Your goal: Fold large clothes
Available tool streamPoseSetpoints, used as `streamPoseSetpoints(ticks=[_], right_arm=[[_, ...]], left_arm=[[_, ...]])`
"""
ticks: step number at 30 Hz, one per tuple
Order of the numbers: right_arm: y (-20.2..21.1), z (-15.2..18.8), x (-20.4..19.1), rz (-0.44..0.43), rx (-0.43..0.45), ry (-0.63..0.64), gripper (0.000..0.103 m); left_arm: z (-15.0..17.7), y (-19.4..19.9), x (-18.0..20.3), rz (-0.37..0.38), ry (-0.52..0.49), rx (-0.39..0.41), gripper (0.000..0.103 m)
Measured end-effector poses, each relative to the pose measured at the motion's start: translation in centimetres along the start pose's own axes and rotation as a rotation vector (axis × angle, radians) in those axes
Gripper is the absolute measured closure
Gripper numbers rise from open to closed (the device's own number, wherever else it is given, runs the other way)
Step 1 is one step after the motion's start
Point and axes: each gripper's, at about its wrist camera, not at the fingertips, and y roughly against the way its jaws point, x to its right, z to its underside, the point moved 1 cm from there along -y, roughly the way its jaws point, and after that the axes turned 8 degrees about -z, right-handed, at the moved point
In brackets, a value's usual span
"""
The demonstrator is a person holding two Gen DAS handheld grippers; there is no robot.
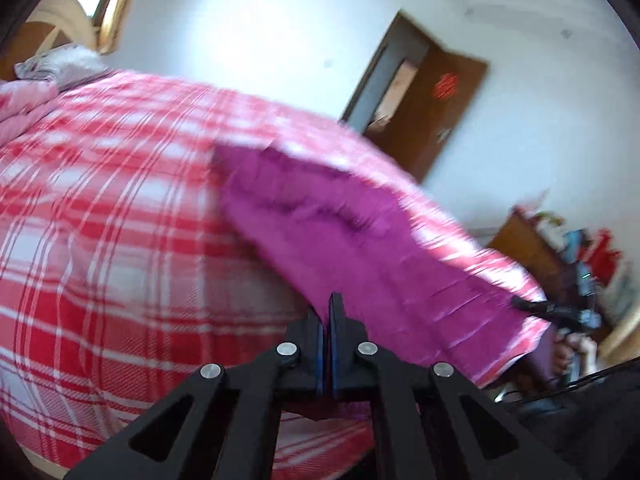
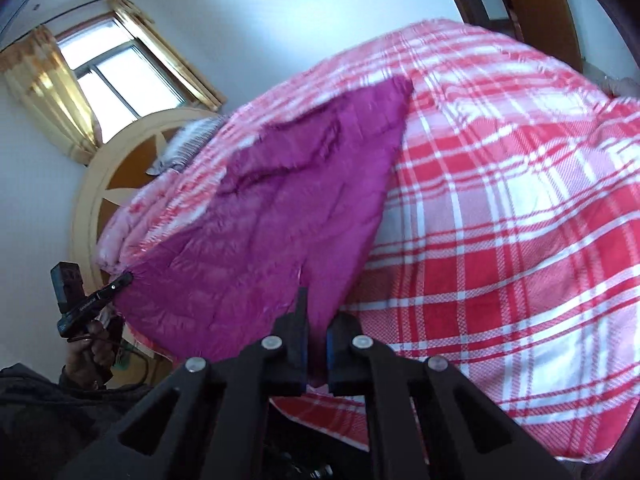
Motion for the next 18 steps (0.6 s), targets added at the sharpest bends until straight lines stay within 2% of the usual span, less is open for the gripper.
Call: streamPoseSetpoints(ticks=[4,9,13,15,18], right_arm=[[4.4,-1.1,-1.7,-0.031,0.092,0.02,0.094],[9.1,-3.1,-4.4,-0.072,0.229,0.055,0.094],[8.6,-5.1,-4.1,-0.085,0.27,0.052,0.095],[6.9,-7.1,-2.8,-0.085,0.27,0.033,0.095],[3.5,-10.3,-0.9,-0.088,0.252,-0.007,0.095]], left_arm=[[-1.8,4.2,2.4,0.118,-0.018,0.07,0.101],[-3.3,6.2,3.8,0.156,-0.035,0.125,0.101],[-4.6,3.5,2.1,0.134,-0.025,0.098,0.101],[-5.9,0.5,0.8,0.091,-0.012,0.066,0.101],[-7.8,-3.9,-1.4,0.07,0.04,0.028,0.101]])
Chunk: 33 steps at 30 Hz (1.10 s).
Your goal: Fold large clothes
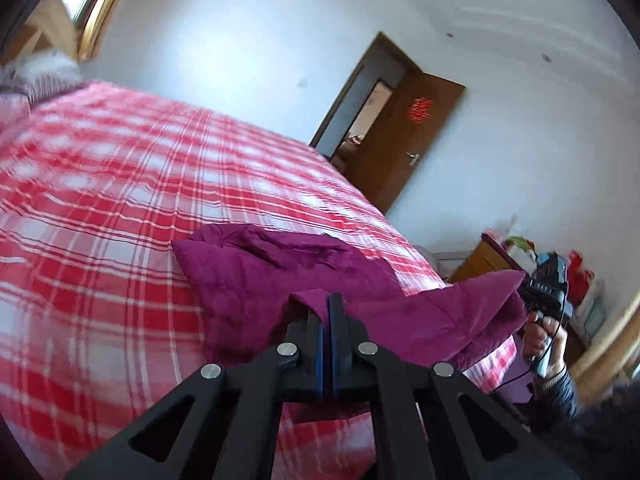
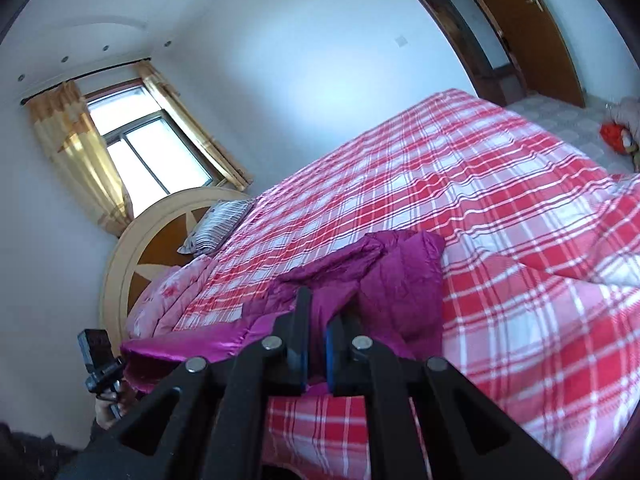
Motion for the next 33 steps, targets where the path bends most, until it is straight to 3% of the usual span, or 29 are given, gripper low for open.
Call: streamPoseSetpoints(ticks=[4,9,11,14,16,20,22,23,24,25,28,30,33], right_arm=[[-6.4,-3.1,3.3,0.061,-0.016,-0.049,0.095],[-12.2,-5.4,7.7,0.13,-0.038,-0.136,0.095],[-14.3,-6.3,9.3,0.164,-0.047,-0.148,0.095],[-17.6,-6.9,12.1,0.195,-0.099,-0.189,0.094],[-19.5,-6.8,14.0,0.231,-0.135,-0.205,0.094],[-20.9,-5.4,16.1,0.242,-0.164,-0.24,0.094],[-21.1,-5.1,16.0,0.243,-0.164,-0.221,0.092],[-21.2,-5.0,16.0,0.258,-0.167,-0.211,0.09],[-21.4,-4.9,16.1,0.267,-0.168,-0.206,0.087],[-21.7,-5.0,16.2,0.278,-0.17,-0.198,0.085],[-22.0,-5.2,15.3,0.29,-0.16,-0.175,0.059],[-21.9,-5.6,14.2,0.328,-0.123,-0.137,0.027],[-21.1,-6.0,10.8,0.407,-0.042,-0.03,0.021]], left_arm=[[-3.1,-7.4,-3.0,-0.106,0.023,-0.046,0.101],[-5.9,-13.3,-5.0,-0.143,0.029,-0.083,0.1],[-6.6,-15.5,-5.3,-0.183,-0.014,-0.104,0.1],[-6.4,-18.8,-6.7,-0.247,0.004,-0.214,0.099],[-6.0,-19.8,-8.2,-0.267,0.054,-0.264,0.098],[-6.0,-17.8,-9.9,-0.245,0.092,-0.232,0.094],[-6.6,-16.4,-10.3,-0.33,0.079,-0.194,0.083],[-7.2,-15.6,-10.7,-0.42,0.069,-0.166,0.06],[-7.7,-14.5,-11.0,-0.499,0.074,-0.134,0.039],[-8.0,-13.4,-11.1,-0.551,0.104,-0.094,0.032],[-8.7,-12.2,-9.6,-0.515,0.152,-0.052,0.029],[-8.9,-12.8,-6.5,-0.513,0.078,-0.017,0.028],[-8.4,-16.0,-2.0,-0.514,-0.041,-0.024,0.021]])
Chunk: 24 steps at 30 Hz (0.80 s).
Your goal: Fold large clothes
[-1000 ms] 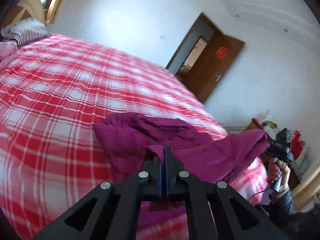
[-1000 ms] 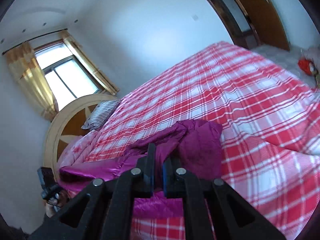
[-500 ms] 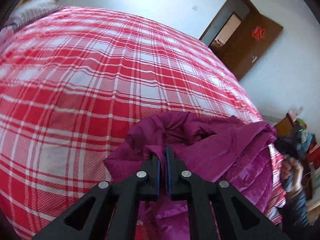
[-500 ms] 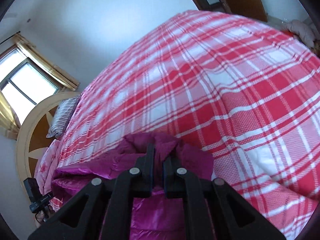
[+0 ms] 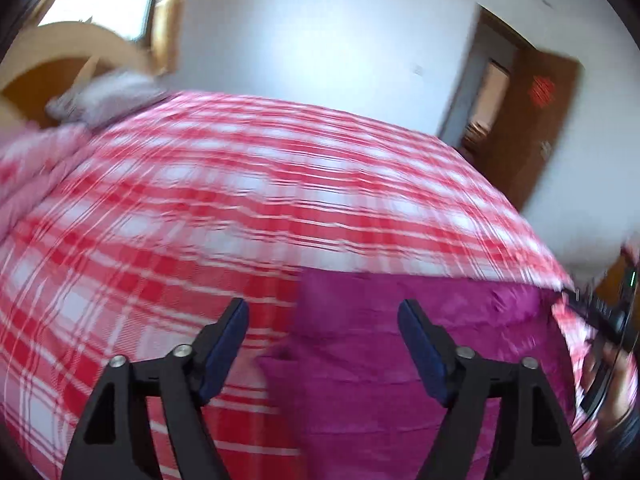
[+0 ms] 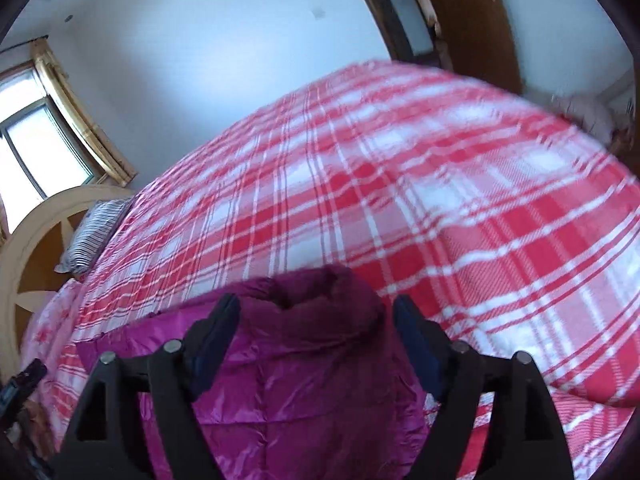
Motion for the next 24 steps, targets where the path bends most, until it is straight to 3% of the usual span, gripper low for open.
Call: streamPoseSetpoints(ticks=[5,8,11,24], right_arm=[[-0.5,1.6,-5.6,-0.025,-0.023,0.164,0.021],[-2.8,3.7,-8.2,-0.072,-0.096,0.262,0.021],[-5.1,5.5,-9.1,-0.038,-0.152,0.319,0.022],[-8.8,6.0,-7.2,0.016,-0.185,0.237,0.022]], left_arm=[[1.9,-4.6,6.7,-0.031,-0.13,-0.062,0.021],[3.2,-6.8,8.0,-0.114,-0.175,-0.084,0.021],[4.0,-8.6,7.6,-0.161,-0.17,-0.101,0.021],[3.9,-12.3,6.6,-0.162,-0.064,-0.132,0.008]])
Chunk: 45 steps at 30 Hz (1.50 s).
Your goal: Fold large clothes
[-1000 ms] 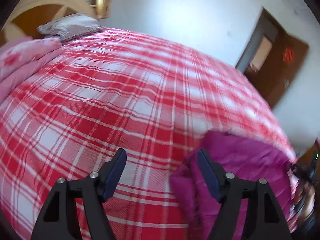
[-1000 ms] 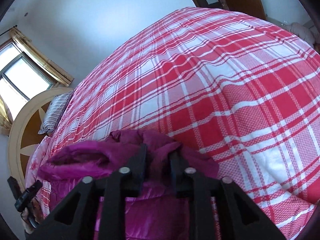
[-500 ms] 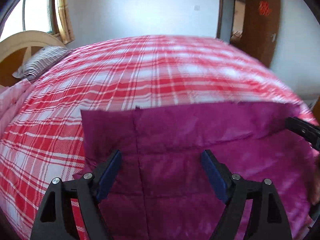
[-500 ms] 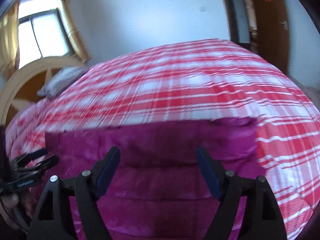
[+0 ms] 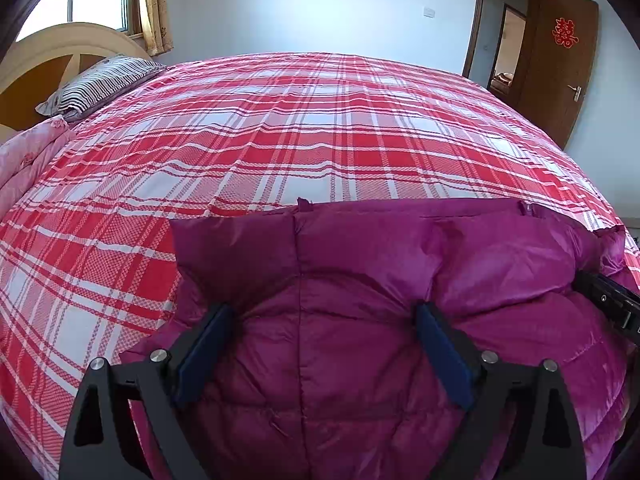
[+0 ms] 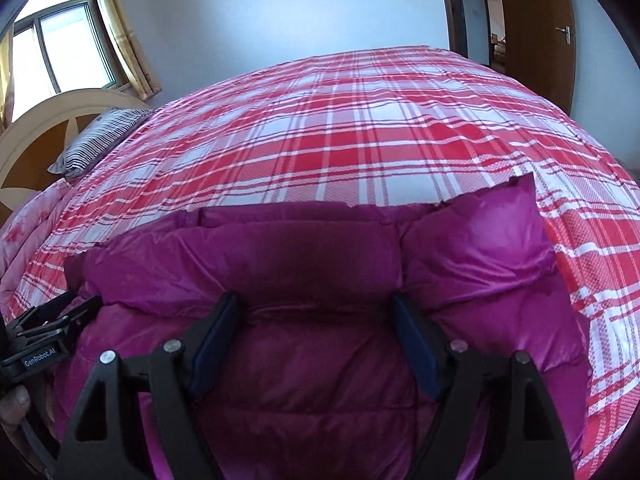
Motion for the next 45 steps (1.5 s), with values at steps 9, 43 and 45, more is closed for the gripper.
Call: streamPoseSetpoints(ticks=[9,43,45], right_arm=[[-0.9,0.3,0.5,0.009,-0.013,-0.018,0.022],[-2.7,0.3,0.7,0.057,-0.059,0.004,0.018],[-2.8,0.3,0.7,0.062,-0.06,0.009,0.018]], left_arm=[[0.2,-0.7,0.2,-0.014,-0.004,-0.011,0.005],[0.9,-0.3,4.9,-0.111,-0.075,-0.006,0.001],[0.9,-0.4,5.1,-0.116,-0.078,-0.008,0.001]])
